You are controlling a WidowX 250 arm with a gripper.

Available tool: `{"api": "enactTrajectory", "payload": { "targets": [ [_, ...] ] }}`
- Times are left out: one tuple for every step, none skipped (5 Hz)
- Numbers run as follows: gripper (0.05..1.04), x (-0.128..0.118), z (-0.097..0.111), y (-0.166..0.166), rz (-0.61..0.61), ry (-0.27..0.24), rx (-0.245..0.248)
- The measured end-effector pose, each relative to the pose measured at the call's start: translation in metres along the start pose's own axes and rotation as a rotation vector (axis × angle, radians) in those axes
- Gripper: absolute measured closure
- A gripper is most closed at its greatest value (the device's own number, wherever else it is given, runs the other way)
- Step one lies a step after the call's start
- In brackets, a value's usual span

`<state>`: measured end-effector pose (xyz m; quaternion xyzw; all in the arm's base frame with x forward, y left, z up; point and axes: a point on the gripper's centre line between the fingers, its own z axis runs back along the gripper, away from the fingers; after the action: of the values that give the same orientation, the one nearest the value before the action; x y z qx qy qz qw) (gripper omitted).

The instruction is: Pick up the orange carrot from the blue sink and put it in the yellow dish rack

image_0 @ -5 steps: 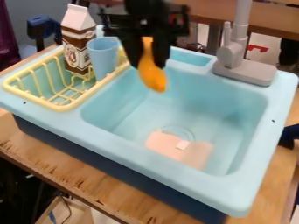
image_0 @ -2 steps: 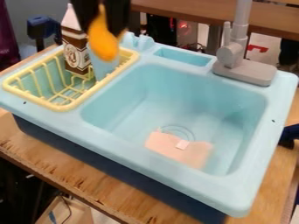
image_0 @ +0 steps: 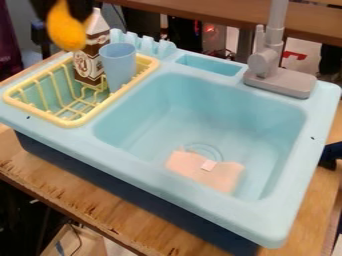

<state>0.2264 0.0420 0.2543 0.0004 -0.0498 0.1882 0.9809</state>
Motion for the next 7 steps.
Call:
{"api": "enactTrajectory", "payload": {
  "targets": [
    [0.641, -0.001, -0.004, 0.017, 0.05, 0.021, 0.006],
    [0.641, 0.001, -0.009, 0.032, 0.064, 0.044, 0.013],
    [0.641, 0.015, -0.033, 0.044, 0.034, 0.115, 0.017],
    [0.641, 0.039, -0.046, 0.047, 0.025, 0.121, 0.016],
    [0.64, 0.057, -0.059, 0.051, 0.025, 0.139, 0.038],
    [0.641, 0.064, -0.07, 0.058, 0.033, 0.17, 0.071],
    [0.641, 0.067, -0.083, 0.069, 0.042, 0.218, 0.102]
  ]
}}
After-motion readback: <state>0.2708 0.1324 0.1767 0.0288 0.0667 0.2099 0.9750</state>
